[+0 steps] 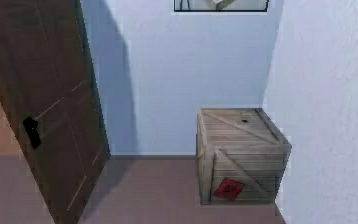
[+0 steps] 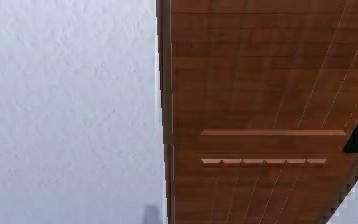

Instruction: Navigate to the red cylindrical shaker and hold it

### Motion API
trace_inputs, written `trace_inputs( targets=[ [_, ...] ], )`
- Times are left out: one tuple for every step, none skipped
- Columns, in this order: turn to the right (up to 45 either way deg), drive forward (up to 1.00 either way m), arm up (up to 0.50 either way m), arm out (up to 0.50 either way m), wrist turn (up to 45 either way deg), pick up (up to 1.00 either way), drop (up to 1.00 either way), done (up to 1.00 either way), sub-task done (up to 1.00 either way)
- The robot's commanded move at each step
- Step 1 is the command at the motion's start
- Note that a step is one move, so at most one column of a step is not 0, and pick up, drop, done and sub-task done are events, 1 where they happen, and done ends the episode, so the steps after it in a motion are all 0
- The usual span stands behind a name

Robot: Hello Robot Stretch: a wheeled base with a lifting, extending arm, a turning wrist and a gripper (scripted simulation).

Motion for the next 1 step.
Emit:
trace_inputs(
  targets=[
    [45.0,0.0,0.0,0.0,0.0,0.0,0.0,0.0,0.0]
  ],
)
